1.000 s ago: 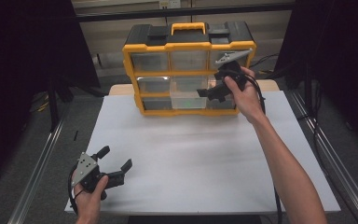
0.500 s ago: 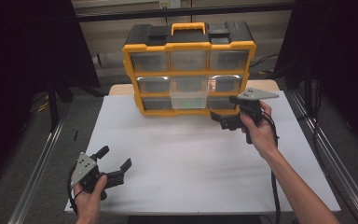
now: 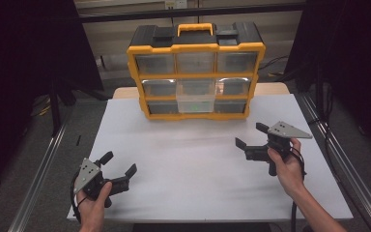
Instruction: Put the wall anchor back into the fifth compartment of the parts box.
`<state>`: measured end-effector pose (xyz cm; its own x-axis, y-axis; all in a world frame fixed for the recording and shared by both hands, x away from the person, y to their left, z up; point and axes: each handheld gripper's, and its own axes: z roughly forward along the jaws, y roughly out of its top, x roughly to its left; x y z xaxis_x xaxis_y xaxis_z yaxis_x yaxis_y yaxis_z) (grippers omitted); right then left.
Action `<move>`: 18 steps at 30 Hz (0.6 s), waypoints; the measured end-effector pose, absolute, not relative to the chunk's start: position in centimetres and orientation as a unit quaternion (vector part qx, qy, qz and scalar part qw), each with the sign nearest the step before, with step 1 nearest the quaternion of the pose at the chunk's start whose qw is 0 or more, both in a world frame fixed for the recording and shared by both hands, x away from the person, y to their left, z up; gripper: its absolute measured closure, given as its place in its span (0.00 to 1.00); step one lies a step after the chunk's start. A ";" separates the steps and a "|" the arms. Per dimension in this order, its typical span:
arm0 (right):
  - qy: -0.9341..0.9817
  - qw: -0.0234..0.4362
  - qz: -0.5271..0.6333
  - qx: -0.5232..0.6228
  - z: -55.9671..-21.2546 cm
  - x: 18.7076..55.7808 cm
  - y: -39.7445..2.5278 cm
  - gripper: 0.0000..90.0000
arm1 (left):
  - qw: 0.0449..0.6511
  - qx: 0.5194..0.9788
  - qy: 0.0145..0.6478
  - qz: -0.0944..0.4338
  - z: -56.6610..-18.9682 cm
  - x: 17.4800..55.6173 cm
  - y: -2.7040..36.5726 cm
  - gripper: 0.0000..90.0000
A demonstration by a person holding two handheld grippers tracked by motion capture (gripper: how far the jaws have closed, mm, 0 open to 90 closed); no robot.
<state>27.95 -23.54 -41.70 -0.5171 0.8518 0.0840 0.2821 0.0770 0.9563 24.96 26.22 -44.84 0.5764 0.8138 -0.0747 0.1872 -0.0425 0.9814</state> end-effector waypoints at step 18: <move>0.645 0.312 0.527 0.458 -44.5 21.8 -27.1 0.04 | 0.584 0.664 0.383 0.269 -45.0 24.7 26.3 0.03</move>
